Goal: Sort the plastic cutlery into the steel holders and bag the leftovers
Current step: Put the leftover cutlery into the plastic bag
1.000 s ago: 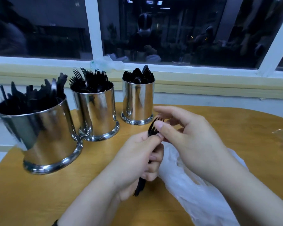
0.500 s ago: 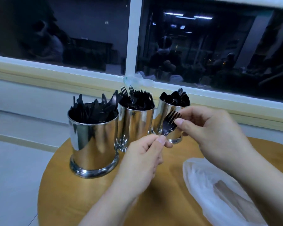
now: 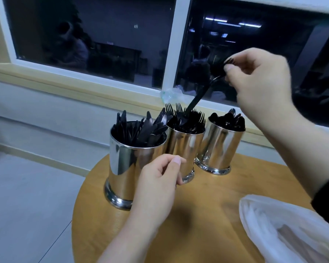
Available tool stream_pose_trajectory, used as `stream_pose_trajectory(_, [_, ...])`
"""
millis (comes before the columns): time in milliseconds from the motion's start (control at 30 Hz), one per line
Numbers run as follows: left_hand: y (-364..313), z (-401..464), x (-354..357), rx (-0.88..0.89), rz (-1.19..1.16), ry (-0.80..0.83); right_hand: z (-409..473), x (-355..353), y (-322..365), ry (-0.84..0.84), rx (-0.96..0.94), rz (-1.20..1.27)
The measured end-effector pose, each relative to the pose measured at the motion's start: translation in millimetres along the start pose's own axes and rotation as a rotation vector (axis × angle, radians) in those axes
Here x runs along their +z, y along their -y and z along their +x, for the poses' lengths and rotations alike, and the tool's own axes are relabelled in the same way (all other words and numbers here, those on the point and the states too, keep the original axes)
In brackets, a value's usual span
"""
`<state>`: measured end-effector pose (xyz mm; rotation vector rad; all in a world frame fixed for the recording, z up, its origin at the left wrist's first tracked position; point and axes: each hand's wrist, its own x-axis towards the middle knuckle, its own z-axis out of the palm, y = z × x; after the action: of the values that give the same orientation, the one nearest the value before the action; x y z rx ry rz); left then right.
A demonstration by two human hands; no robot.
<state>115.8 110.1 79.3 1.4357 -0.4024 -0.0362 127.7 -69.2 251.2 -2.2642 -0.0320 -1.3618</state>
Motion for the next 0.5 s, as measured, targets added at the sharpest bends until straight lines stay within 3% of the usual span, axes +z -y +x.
stream_pose_trajectory(167, [1,4,-4,-0.001,-0.023,-0.006,-2,40,-7,0.115,-0.033,-0.152])
stream_pose_trajectory(367, [6,6,-7,0.004,-0.022,-0.015,-20,64,-27,0.478,-0.065,-0.472])
stream_pose_trajectory(500, [8,4,-5,0.018,0.017,0.008,-34,49,-35,0.421,-0.034,-0.371])
